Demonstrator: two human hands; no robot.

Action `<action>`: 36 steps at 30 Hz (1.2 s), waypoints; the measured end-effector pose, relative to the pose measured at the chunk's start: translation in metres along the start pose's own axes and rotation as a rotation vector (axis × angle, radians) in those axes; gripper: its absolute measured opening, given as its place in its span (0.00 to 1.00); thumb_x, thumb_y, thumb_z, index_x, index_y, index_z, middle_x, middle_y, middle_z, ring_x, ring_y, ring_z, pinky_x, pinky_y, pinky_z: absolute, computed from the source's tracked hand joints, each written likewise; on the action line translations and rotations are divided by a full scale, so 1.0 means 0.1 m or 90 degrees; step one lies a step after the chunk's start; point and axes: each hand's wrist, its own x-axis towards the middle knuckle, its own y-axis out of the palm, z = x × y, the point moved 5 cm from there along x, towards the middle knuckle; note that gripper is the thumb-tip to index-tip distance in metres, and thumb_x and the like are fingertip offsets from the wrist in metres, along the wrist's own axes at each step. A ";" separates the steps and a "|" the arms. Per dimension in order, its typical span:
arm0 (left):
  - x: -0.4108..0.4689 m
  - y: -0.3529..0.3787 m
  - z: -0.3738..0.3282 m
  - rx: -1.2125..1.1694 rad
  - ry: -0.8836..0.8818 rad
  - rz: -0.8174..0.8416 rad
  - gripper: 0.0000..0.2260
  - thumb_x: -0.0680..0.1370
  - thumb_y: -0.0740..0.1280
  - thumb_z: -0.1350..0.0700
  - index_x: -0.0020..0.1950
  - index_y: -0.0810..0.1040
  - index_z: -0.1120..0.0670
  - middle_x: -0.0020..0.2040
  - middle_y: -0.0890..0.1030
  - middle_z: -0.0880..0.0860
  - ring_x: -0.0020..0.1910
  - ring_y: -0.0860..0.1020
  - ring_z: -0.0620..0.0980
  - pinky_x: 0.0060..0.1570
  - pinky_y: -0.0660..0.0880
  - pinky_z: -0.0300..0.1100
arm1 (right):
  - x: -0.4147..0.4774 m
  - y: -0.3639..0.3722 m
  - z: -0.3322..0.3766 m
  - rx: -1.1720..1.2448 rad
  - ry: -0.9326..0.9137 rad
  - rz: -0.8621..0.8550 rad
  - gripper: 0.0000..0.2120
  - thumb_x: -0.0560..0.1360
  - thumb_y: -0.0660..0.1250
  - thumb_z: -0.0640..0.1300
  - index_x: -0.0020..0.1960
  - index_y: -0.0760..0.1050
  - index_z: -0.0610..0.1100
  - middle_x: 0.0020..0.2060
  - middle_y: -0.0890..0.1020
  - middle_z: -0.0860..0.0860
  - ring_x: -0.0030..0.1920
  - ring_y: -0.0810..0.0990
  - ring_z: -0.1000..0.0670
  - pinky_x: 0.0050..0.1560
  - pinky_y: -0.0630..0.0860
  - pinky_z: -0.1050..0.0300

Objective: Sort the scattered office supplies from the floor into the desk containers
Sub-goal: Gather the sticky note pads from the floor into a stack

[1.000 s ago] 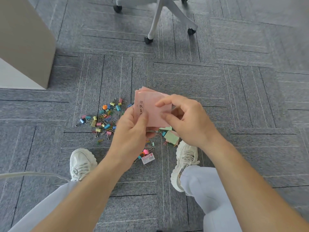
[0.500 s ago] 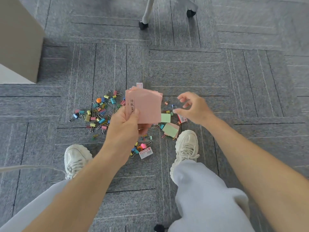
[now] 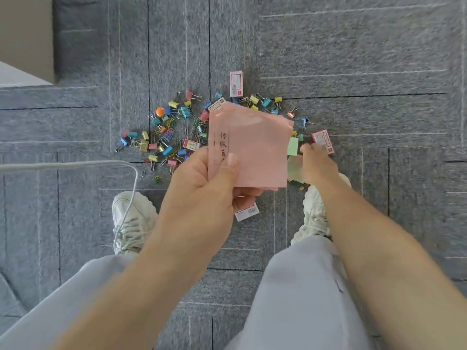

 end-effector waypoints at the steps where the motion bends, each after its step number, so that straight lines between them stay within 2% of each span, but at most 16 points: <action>1: 0.01 0.01 0.00 0.003 0.000 -0.003 0.09 0.84 0.59 0.58 0.49 0.77 0.50 0.36 0.84 0.49 0.36 0.82 0.48 0.39 0.81 0.41 | 0.03 0.00 0.00 -0.005 0.009 -0.011 0.15 0.76 0.66 0.38 0.62 0.69 0.42 0.58 0.72 0.44 0.59 0.75 0.40 0.51 0.75 0.43; 4: 0.00 0.04 -0.03 0.010 -0.001 0.006 0.09 0.83 0.59 0.58 0.50 0.77 0.49 0.37 0.85 0.48 0.37 0.83 0.47 0.40 0.81 0.42 | 0.07 0.05 -0.06 -0.037 0.026 0.020 0.09 0.78 0.65 0.44 0.57 0.73 0.42 0.54 0.75 0.43 0.55 0.76 0.41 0.47 0.74 0.47; 6: -0.02 0.05 -0.07 0.015 0.004 0.012 0.09 0.83 0.59 0.58 0.51 0.78 0.48 0.37 0.85 0.48 0.37 0.83 0.47 0.41 0.81 0.42 | 0.02 0.04 -0.06 -0.039 0.027 0.054 0.04 0.77 0.66 0.43 0.51 0.74 0.44 0.47 0.79 0.44 0.46 0.78 0.42 0.41 0.74 0.51; 8: -0.04 0.04 -0.12 0.014 0.010 0.015 0.09 0.83 0.59 0.58 0.51 0.78 0.49 0.37 0.84 0.48 0.37 0.82 0.48 0.42 0.81 0.43 | -0.05 -0.02 -0.04 0.018 0.035 0.078 0.01 0.75 0.67 0.40 0.47 0.76 0.43 0.43 0.81 0.46 0.42 0.79 0.42 0.40 0.76 0.52; 10: -0.08 0.03 -0.19 0.005 0.008 0.021 0.08 0.84 0.59 0.59 0.52 0.77 0.51 0.36 0.84 0.48 0.38 0.82 0.48 0.44 0.81 0.44 | -0.17 -0.17 -0.03 0.121 0.041 0.085 0.05 0.74 0.70 0.41 0.40 0.75 0.46 0.40 0.80 0.47 0.43 0.80 0.42 0.42 0.76 0.51; 13: -0.17 0.03 -0.37 -0.011 0.003 0.047 0.08 0.84 0.59 0.59 0.51 0.77 0.52 0.36 0.84 0.48 0.39 0.82 0.49 0.46 0.81 0.48 | -0.42 -0.70 0.00 0.234 0.027 0.015 0.14 0.72 0.73 0.42 0.33 0.71 0.49 0.36 0.75 0.50 0.42 0.75 0.45 0.38 0.69 0.54; 16: -0.26 -0.04 -0.54 -0.007 0.016 0.062 0.08 0.84 0.58 0.59 0.51 0.77 0.51 0.39 0.83 0.50 0.38 0.82 0.49 0.47 0.80 0.50 | -0.71 -1.46 0.14 0.285 -0.033 -0.124 0.03 0.72 0.75 0.43 0.42 0.82 0.46 0.41 0.78 0.49 0.43 0.75 0.48 0.41 0.65 0.57; 17: -0.28 -0.08 -0.58 -0.008 0.020 0.054 0.09 0.85 0.58 0.59 0.51 0.76 0.51 0.40 0.83 0.51 0.38 0.81 0.48 0.46 0.81 0.48 | -0.85 -1.74 0.22 0.313 -0.066 -0.176 0.03 0.72 0.75 0.44 0.43 0.83 0.46 0.39 0.78 0.49 0.40 0.74 0.50 0.41 0.64 0.58; 20: -0.38 -0.25 -0.68 -0.016 0.027 0.026 0.09 0.85 0.57 0.59 0.51 0.76 0.52 0.37 0.83 0.50 0.39 0.78 0.52 0.41 0.77 0.47 | -1.52 -2.54 0.53 0.458 -0.191 -0.268 0.09 0.72 0.75 0.41 0.38 0.80 0.53 0.27 0.76 0.58 0.29 0.70 0.56 0.34 0.67 0.60; 22: -0.45 -0.35 -0.73 -0.002 0.040 0.024 0.08 0.85 0.57 0.58 0.53 0.76 0.53 0.38 0.84 0.50 0.37 0.79 0.52 0.40 0.75 0.44 | -2.09 -2.95 0.78 0.515 -0.272 -0.287 0.11 0.73 0.74 0.39 0.39 0.79 0.55 0.29 0.79 0.60 0.27 0.70 0.53 0.29 0.68 0.59; 24: -0.55 -0.44 -0.77 -0.002 0.041 0.022 0.08 0.85 0.57 0.57 0.58 0.76 0.53 0.46 0.84 0.52 0.35 0.82 0.45 0.34 0.77 0.38 | -2.63 -3.19 1.01 0.514 -0.333 -0.309 0.12 0.74 0.72 0.37 0.42 0.79 0.55 0.35 0.82 0.60 0.26 0.73 0.45 0.26 0.73 0.50; 26: -0.65 -0.50 -0.79 -0.023 0.038 0.035 0.09 0.85 0.58 0.57 0.60 0.76 0.52 0.48 0.84 0.52 0.35 0.83 0.42 0.33 0.78 0.38 | -3.04 -3.27 1.22 0.513 -0.373 -0.319 0.11 0.73 0.68 0.37 0.45 0.79 0.54 0.36 0.83 0.56 0.28 0.78 0.40 0.30 0.75 0.43; 27: -0.70 -0.52 -0.79 -0.037 0.034 0.048 0.09 0.85 0.57 0.57 0.58 0.77 0.51 0.47 0.84 0.51 0.35 0.83 0.42 0.36 0.79 0.40 | -3.19 -3.26 1.30 0.531 -0.387 -0.309 0.10 0.73 0.66 0.37 0.46 0.79 0.51 0.35 0.83 0.54 0.29 0.79 0.42 0.31 0.76 0.43; 29: -0.82 -0.52 -0.77 -0.065 0.031 0.076 0.09 0.85 0.58 0.57 0.55 0.77 0.49 0.46 0.85 0.50 0.36 0.83 0.43 0.42 0.80 0.43 | -3.37 -3.17 1.41 0.584 -0.388 -0.281 0.08 0.74 0.64 0.36 0.47 0.80 0.46 0.35 0.83 0.53 0.31 0.80 0.48 0.33 0.77 0.47; 31: -0.90 -0.50 -0.75 -0.080 0.036 0.101 0.09 0.85 0.58 0.57 0.54 0.77 0.48 0.46 0.85 0.50 0.38 0.83 0.44 0.45 0.80 0.45 | -3.40 -3.07 1.43 0.621 -0.364 -0.282 0.07 0.75 0.66 0.36 0.47 0.80 0.46 0.38 0.84 0.53 0.33 0.81 0.52 0.34 0.78 0.55; 36: -0.91 -0.49 -0.74 -0.131 0.054 0.123 0.11 0.85 0.56 0.56 0.55 0.78 0.50 0.45 0.86 0.52 0.40 0.83 0.46 0.39 0.80 0.40 | -3.17 -2.99 1.53 0.661 -0.289 -0.264 0.09 0.75 0.70 0.32 0.46 0.79 0.46 0.40 0.83 0.54 0.30 0.78 0.58 0.34 0.77 0.63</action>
